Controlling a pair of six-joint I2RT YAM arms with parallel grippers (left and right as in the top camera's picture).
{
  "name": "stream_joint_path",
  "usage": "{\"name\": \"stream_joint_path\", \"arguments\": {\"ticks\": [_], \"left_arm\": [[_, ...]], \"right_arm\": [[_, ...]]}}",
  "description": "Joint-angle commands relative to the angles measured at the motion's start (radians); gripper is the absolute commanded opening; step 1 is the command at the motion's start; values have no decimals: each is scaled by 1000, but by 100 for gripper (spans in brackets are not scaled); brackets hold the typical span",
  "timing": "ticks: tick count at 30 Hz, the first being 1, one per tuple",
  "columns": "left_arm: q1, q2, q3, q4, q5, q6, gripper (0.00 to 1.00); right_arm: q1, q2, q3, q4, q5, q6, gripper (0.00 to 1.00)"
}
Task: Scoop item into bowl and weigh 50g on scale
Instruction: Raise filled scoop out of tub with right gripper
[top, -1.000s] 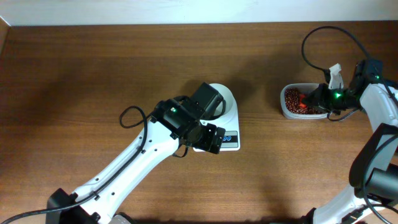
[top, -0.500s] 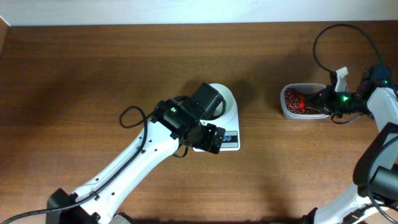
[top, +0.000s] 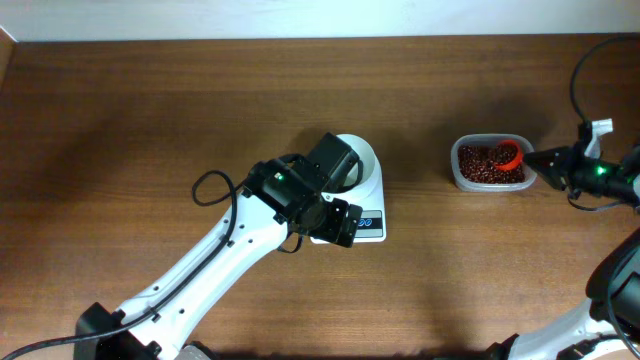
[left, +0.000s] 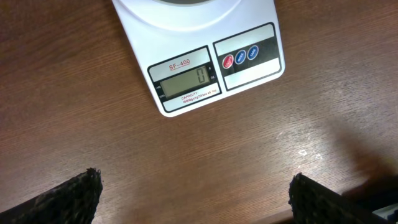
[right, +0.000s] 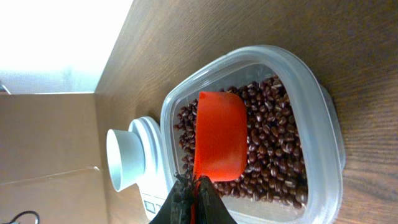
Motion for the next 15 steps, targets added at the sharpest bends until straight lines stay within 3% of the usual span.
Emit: {"name": "stream_joint_path", "arguments": {"ticks": [1,15], "left_arm": [[-1,-19,-5,1,7,9,99],[-1,-19,-5,1,7,9,99]], "right_arm": [[-13,9,-6,-11,-54,-12,4],[-23,9,-6,-45,-118,-12,4]]}}
